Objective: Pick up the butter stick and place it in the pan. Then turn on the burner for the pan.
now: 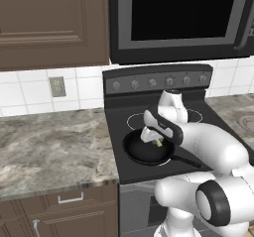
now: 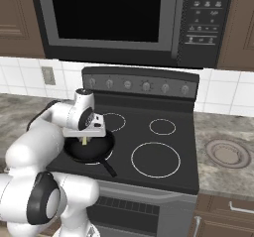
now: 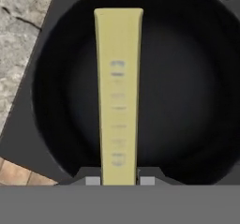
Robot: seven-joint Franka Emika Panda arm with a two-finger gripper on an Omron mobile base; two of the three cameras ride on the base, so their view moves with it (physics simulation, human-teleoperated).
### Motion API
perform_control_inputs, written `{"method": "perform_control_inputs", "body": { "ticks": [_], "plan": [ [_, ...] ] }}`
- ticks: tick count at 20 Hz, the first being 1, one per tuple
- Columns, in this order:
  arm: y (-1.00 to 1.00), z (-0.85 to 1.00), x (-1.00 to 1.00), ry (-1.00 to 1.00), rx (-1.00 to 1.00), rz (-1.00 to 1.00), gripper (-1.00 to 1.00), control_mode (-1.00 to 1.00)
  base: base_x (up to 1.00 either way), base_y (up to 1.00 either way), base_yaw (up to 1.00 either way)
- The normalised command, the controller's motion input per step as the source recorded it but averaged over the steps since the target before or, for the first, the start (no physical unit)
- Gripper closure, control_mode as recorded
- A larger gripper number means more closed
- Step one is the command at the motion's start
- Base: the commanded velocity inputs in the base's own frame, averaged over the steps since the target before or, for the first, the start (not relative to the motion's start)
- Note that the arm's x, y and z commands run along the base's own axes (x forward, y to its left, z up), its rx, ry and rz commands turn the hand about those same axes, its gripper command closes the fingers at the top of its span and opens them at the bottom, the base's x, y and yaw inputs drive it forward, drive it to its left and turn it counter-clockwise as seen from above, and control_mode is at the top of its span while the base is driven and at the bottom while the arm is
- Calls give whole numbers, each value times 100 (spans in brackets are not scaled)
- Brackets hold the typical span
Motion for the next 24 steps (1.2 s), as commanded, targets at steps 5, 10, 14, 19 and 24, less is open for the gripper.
{"method": "perform_control_inputs", "body": {
  "ticks": [5, 10, 14, 19, 24],
  "plan": [
    [0, -21, 7, 0, 0, -1, 100, -100, 0, 0, 0],
    [0, -24, 8, 0, 0, -1, 100, -100, 0, 0, 0],
    [0, -22, 8, 0, 0, -1, 100, -100, 0, 0, 0],
    [0, -18, 8, 0, 0, -1, 100, -100, 0, 0, 0],
    [0, -12, 5, 0, 0, 0, 100, -100, 0, 0, 0]
  ]
}}
